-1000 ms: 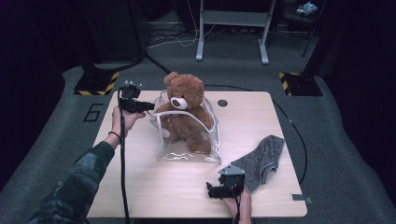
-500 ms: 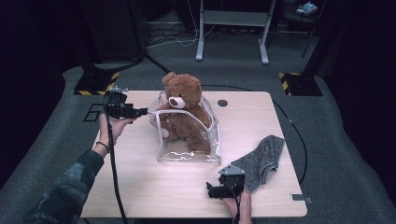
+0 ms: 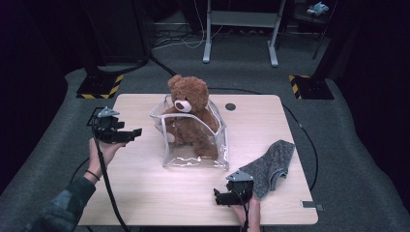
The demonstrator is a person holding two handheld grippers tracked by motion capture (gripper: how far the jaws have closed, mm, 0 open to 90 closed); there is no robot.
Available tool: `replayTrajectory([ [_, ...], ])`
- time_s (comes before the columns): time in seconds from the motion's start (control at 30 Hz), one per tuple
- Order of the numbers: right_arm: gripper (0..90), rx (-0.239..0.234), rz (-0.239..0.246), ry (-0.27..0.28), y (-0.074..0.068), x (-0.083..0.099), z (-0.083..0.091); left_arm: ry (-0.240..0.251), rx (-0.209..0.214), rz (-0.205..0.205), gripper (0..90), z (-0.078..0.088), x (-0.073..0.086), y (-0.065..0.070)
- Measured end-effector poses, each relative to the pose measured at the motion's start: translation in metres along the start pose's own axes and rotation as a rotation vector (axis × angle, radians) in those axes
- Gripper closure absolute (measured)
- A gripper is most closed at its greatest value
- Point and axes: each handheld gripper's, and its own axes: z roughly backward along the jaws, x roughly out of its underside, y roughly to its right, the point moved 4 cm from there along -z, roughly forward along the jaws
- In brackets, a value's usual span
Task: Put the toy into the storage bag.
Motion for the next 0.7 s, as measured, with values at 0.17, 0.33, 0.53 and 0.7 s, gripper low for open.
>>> replayTrajectory([
  [0.17, 1.8, 0.001, 0.002, -0.002, 0.000, 0.000, 0.000, -0.045, 0.004, 0.002, 15.3, -0.004, 0.038, 0.000],
  [0.33, 1.6, 0.004, 0.010, -0.005, -0.001, 0.000, -0.001, -0.117, 0.000, -0.024, 14.8, -0.013, 0.078, -0.001],
  [0.53, 1.5, -0.002, 0.004, -0.012, -0.002, 0.000, 0.000, -0.166, -0.017, -0.028, 14.0, -0.024, 0.119, -0.004],
  [0.7, 1.5, -0.004, 0.004, -0.013, -0.002, 0.000, 0.000, -0.188, -0.031, -0.032, 13.2, -0.032, 0.137, -0.003],
])
